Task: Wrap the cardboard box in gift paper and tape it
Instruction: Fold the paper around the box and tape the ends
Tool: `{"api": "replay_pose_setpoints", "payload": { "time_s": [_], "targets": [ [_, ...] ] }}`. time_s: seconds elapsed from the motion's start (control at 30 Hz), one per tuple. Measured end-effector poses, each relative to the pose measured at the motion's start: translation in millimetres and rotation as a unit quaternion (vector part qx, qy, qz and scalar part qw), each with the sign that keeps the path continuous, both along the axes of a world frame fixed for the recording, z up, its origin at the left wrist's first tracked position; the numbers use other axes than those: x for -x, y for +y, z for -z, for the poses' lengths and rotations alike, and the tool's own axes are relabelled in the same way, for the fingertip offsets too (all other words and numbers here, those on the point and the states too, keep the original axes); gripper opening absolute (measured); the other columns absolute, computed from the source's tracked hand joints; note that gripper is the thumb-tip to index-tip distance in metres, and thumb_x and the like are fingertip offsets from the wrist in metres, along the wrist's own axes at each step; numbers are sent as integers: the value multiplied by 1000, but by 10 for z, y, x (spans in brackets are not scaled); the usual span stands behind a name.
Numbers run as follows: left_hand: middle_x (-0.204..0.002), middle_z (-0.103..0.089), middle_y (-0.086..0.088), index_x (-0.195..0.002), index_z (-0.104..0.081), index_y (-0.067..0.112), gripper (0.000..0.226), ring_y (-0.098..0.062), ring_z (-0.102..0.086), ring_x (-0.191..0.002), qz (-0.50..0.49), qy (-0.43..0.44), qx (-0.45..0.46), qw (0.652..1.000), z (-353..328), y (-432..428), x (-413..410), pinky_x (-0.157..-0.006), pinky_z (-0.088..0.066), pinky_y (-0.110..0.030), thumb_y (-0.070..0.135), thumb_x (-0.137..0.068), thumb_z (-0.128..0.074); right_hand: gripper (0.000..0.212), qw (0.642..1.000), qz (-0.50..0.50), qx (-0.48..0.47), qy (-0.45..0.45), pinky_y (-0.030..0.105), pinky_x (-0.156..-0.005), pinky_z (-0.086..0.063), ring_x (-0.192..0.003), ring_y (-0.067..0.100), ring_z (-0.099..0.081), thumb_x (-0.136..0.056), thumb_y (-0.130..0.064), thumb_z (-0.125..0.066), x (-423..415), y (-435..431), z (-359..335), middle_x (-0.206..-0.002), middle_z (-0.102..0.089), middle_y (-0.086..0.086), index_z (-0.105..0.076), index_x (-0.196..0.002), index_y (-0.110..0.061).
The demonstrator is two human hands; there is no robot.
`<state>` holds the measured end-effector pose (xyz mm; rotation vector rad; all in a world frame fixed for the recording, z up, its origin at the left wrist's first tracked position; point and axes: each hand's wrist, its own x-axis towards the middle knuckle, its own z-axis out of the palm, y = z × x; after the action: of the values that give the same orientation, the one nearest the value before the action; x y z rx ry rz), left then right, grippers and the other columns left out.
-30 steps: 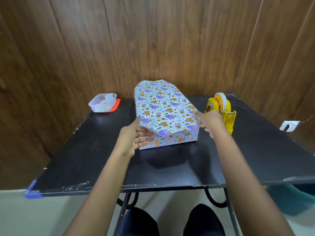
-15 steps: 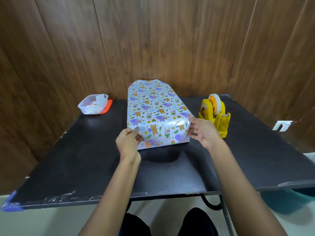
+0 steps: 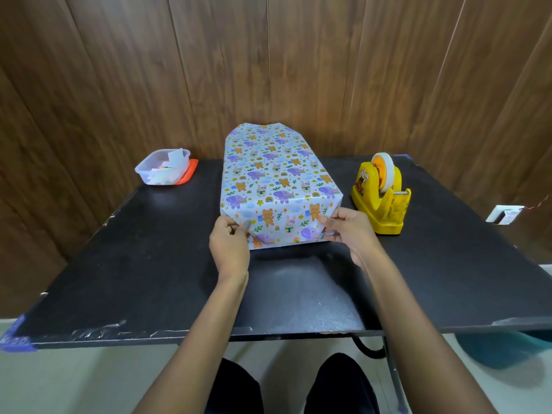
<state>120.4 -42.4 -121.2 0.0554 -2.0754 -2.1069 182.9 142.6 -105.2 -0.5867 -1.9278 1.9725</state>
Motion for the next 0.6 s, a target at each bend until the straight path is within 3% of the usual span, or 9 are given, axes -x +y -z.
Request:
{"api": "replay_pose_setpoints", "payload": {
  "time_s": [0.17,0.27,0.37,0.47,0.53,0.6],
  "targets": [
    [-69,-51,5,-79,-48,7,15,-16,-49,-67,-38,37,116,992,40,47,-71,-53,-38,-6,2,-85,-61,7,999,14,-39,-9,20,-52,-41,-57,9,-61,-81,-6,-70,22,-32,30,-72,-67,-1,-64,-78,-4],
    [-77,-56,1,-80,-50,9,14,-20,-55,-74,-47,43,136,989,117,45,-92,-54,-36,-10,1,-84,-61,14,998,18,-58,-29,20,-54,-40,-61,10,-59,-80,-7,-71,19,-59,63,-72,-65,-1,-62,-70,-9],
    [-90,-56,-3,-84,-50,11,19,-26,-57,-87,-64,85,171,979,107,31,-121,-65,-38,-23,7,-81,-68,19,997,31,-75,-18,11,-47,-41,-58,10,-57,-80,-6,-71,36,-79,89,-67,-62,3,-60,-65,-8],
    [-104,-50,-13,-98,-47,6,47,-33,-47,-92,-151,199,321,914,79,54,-169,-73,-37,-37,19,-67,-81,20,993,46,-108,-20,9,-48,-42,-55,10,-58,-79,-7,-73,65,-91,119,-62,-62,4,-60,-64,-7],
    [-116,-45,-17,-110,-39,8,68,-32,-41,-98,-200,263,394,857,37,75,-151,-77,-32,-38,25,-61,-84,19,992,51,-117,-21,17,-58,-48,-55,11,-59,-78,-7,-74,84,-92,133,-62,-63,4,-61,-64,-6],
    [-123,-43,-17,-116,-38,10,75,-30,-35,-108,-189,322,433,820,-34,102,-73,-82,-36,-43,28,-60,-84,22,991,54,-123,-25,25,-64,-50,-56,13,-60,-77,-6,-74,97,-83,146,-61,-63,3,-60,-60,-8]
  ]
}}
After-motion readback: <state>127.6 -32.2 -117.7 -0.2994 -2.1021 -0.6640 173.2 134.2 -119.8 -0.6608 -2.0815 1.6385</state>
